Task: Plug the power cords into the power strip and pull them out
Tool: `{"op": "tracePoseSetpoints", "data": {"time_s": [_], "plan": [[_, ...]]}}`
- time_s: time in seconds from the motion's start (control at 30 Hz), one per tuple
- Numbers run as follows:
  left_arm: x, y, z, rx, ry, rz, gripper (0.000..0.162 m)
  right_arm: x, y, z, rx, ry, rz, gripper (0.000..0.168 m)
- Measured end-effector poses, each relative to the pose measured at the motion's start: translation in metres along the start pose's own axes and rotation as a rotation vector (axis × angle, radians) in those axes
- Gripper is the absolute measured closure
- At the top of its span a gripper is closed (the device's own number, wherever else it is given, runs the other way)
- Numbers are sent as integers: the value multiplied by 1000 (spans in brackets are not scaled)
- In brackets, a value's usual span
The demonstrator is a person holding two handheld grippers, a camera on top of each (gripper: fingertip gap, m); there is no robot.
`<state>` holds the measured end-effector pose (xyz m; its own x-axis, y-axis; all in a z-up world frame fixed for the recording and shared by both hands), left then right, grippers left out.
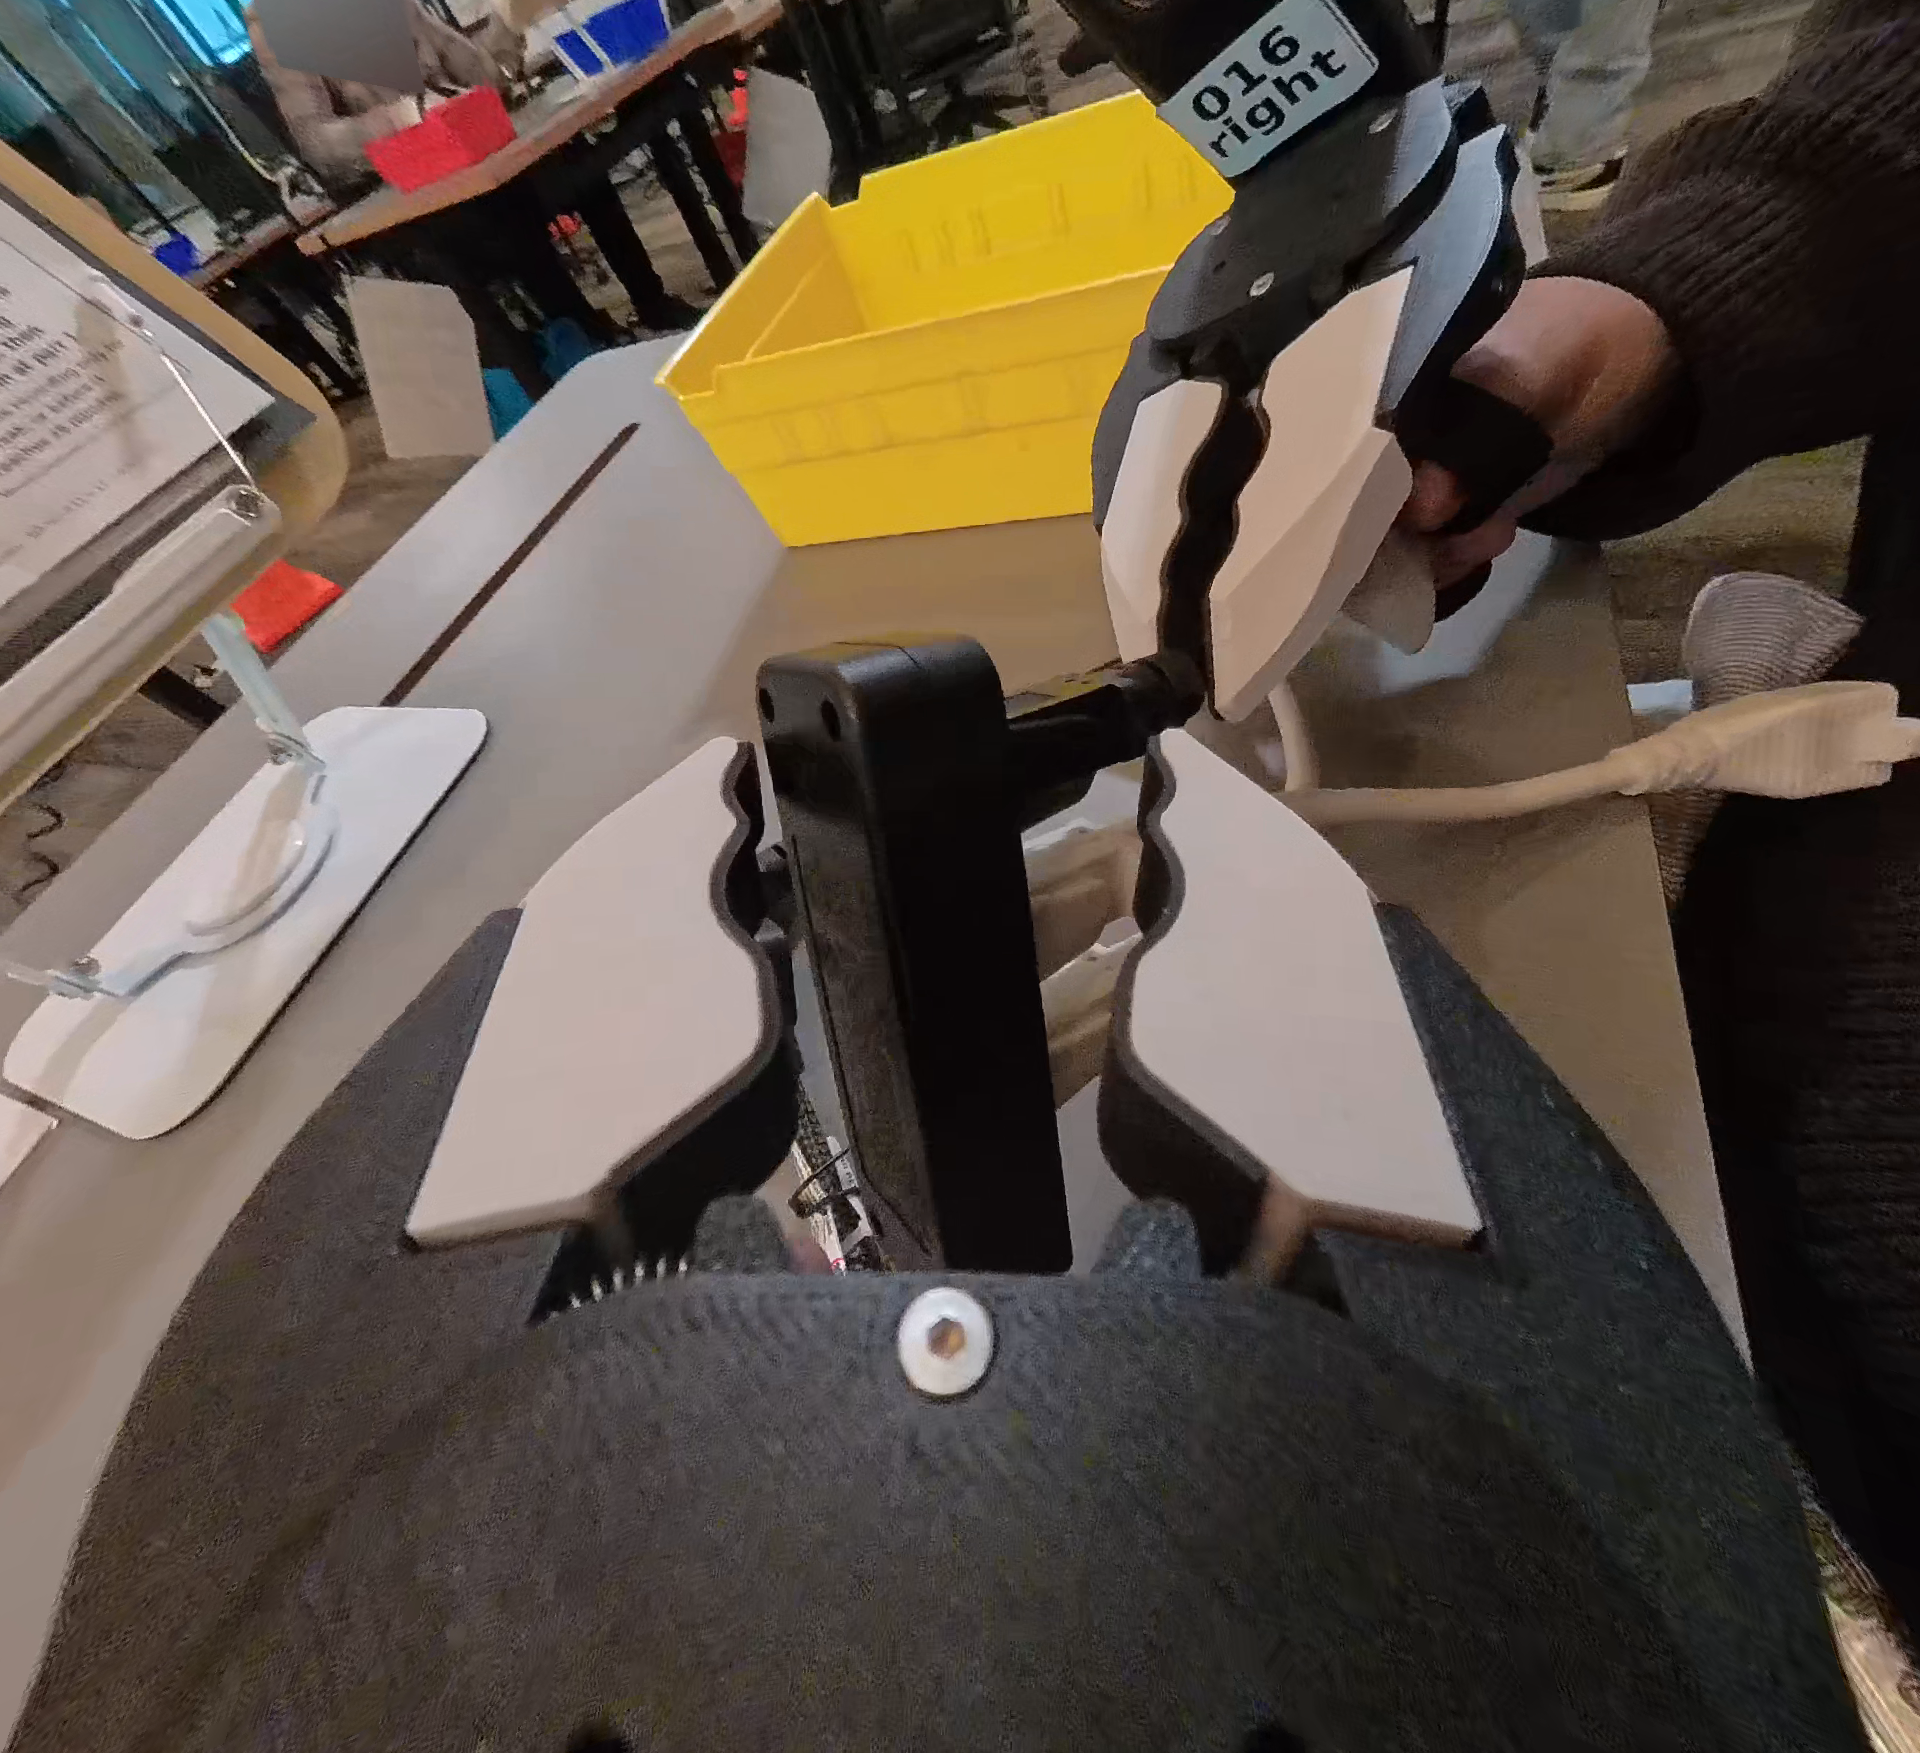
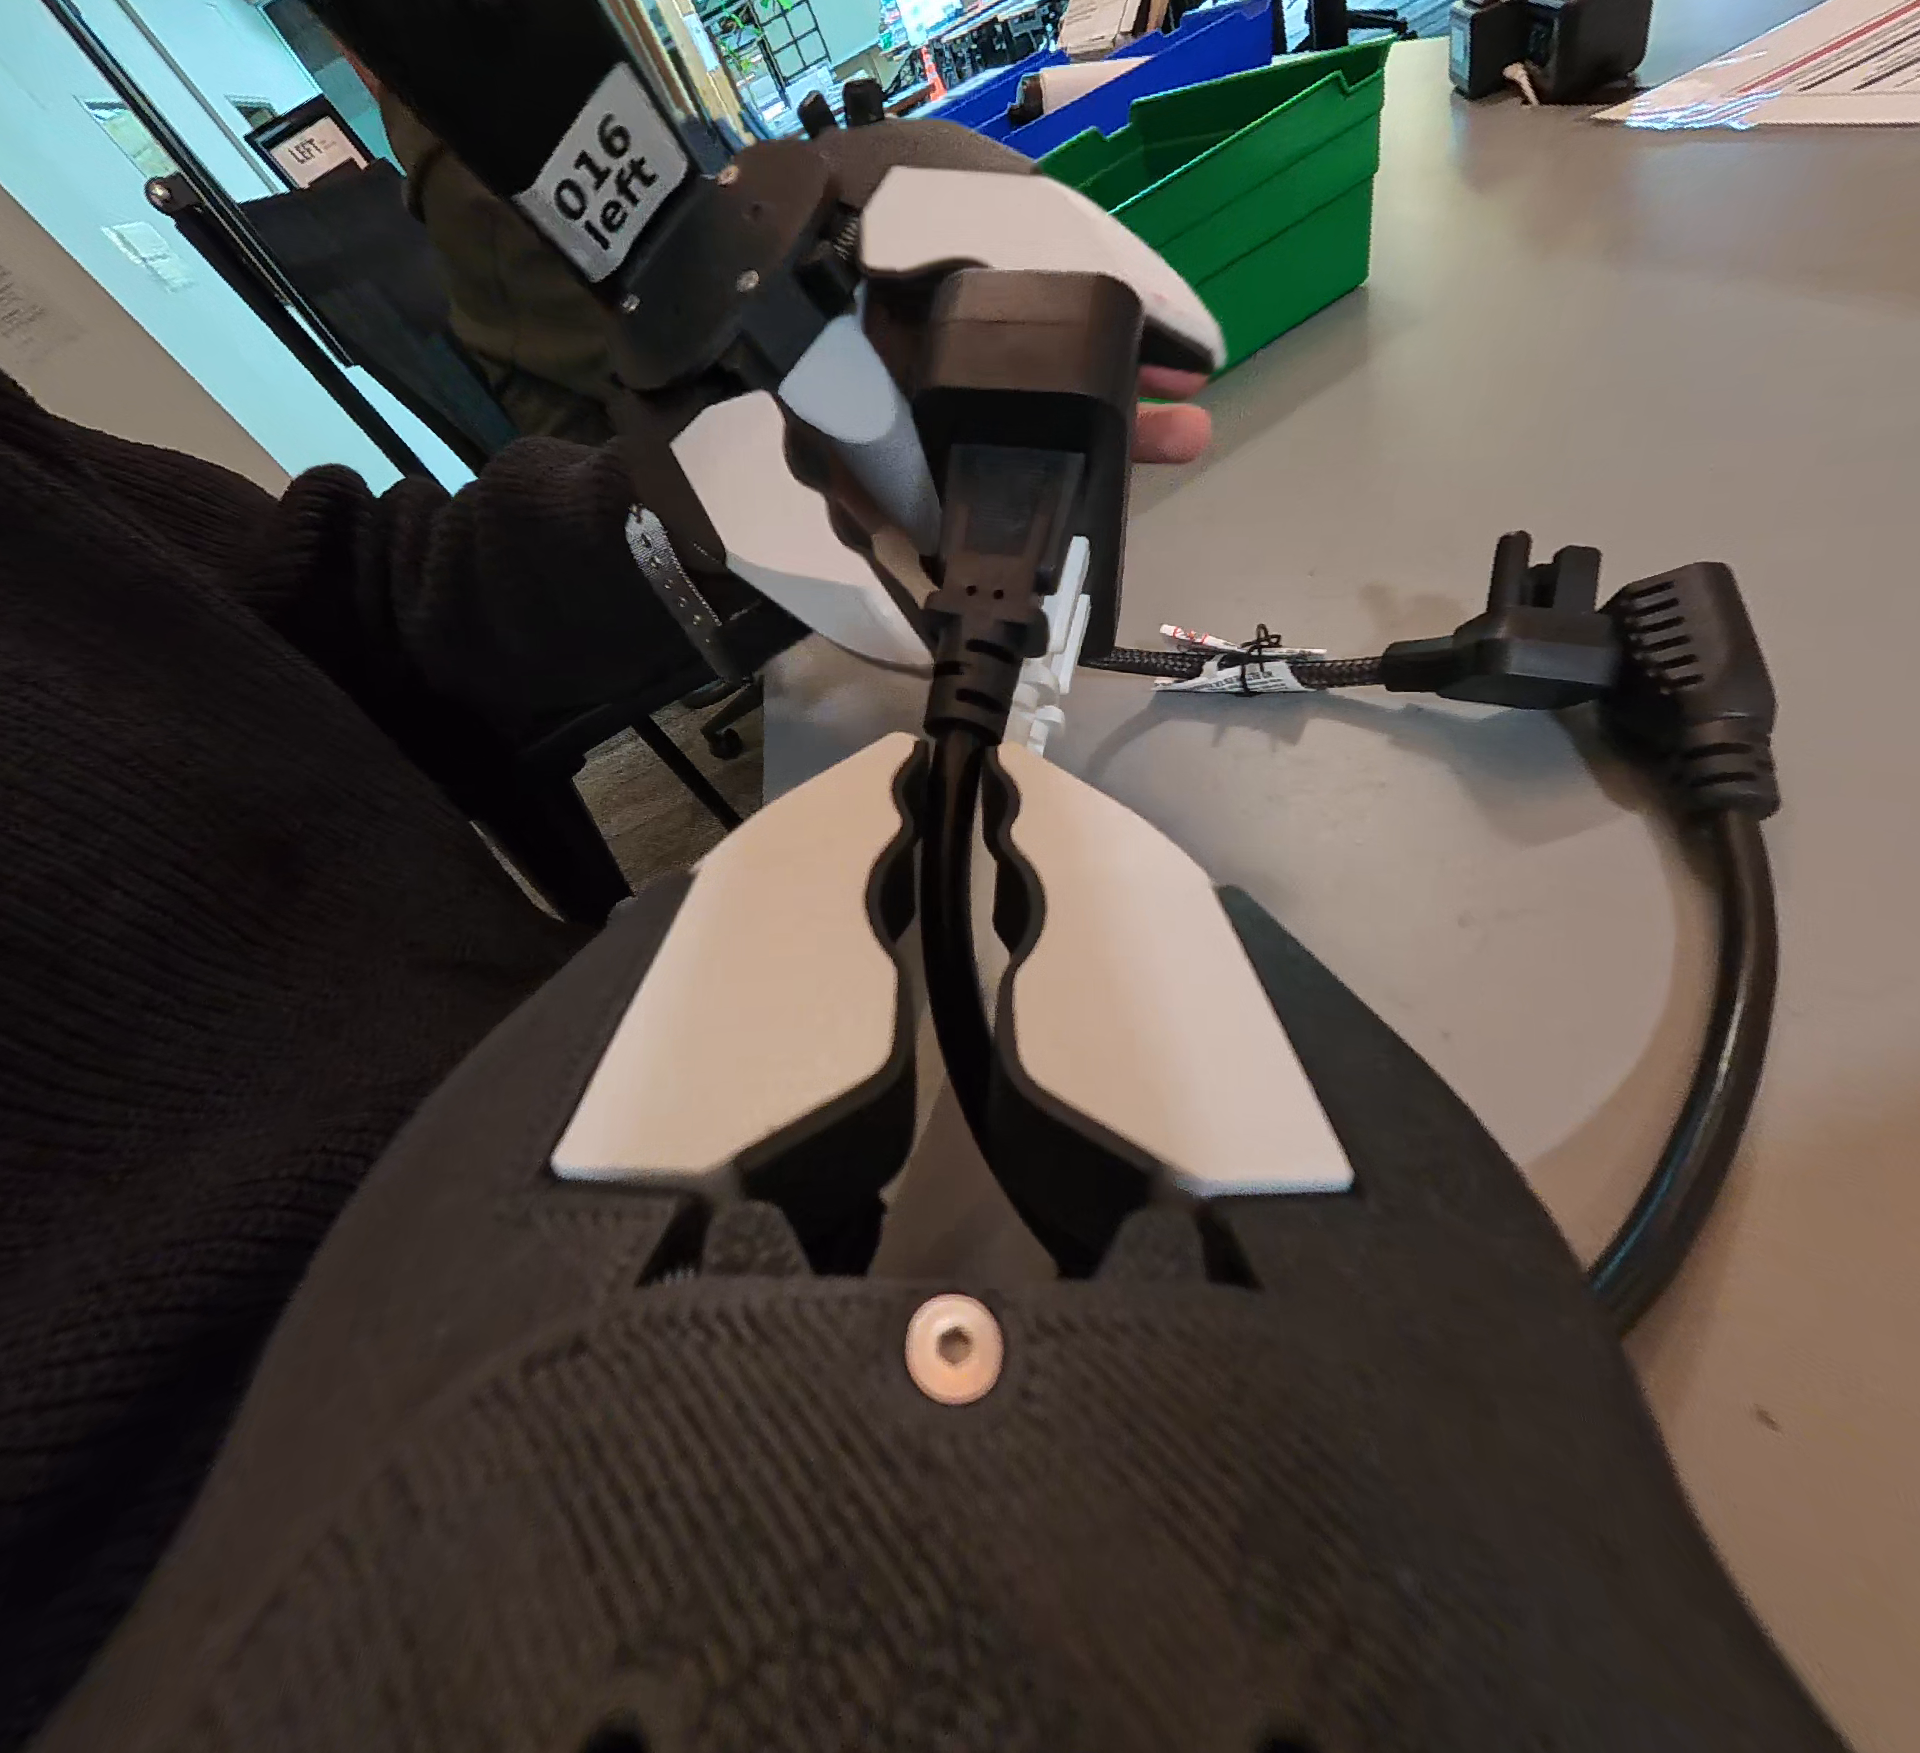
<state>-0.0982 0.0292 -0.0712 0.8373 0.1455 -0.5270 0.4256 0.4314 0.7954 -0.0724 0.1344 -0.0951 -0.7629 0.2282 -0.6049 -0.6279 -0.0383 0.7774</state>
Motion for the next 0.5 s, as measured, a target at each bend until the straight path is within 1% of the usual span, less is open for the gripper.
{"op": "tracePoseSetpoints", "data": {"time_s": [0.07, 0.17, 0.23, 0.3, 0.37, 0.43, 0.5], "plan": [[0, 3, 4, 10, 28, -2, 97, 0, 1, 0, 11, -9, -6, 159], [3, 3, 7, -6, 108, -22, 99, 0, 0, -1, 32, -34, -13, 159], [5, 5, 11, -19, 170, -39, 107, -1, 0, -1, 43, -51, -18, 159], [0, 6, 19, -31, 270, -49, 105, -1, 0, -1, 46, -64, -19, 159], [-3, 5, 24, -61, 329, -38, 105, -2, -1, -1, 49, -76, -13, 159], [-1, 3, 25, -95, 350, -10, 116, -2, 0, -2, 55, -89, -13, 159], [5, 4, 24, -133, 375, -50, 131, -1, 0, -2, 60, -94, -20, 159]]}}
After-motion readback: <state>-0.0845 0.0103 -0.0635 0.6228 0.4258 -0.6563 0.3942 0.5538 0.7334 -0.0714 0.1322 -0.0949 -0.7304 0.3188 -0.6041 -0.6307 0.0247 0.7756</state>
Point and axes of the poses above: each gripper's, where its closed fingertips meet, z back along the fingers, y out of its top, x = y × z across the jaws, the point moved 5 cm from there along z, back along the fingers, and after that the axes turned 15 degrees about -z, right-handed, at the moved point
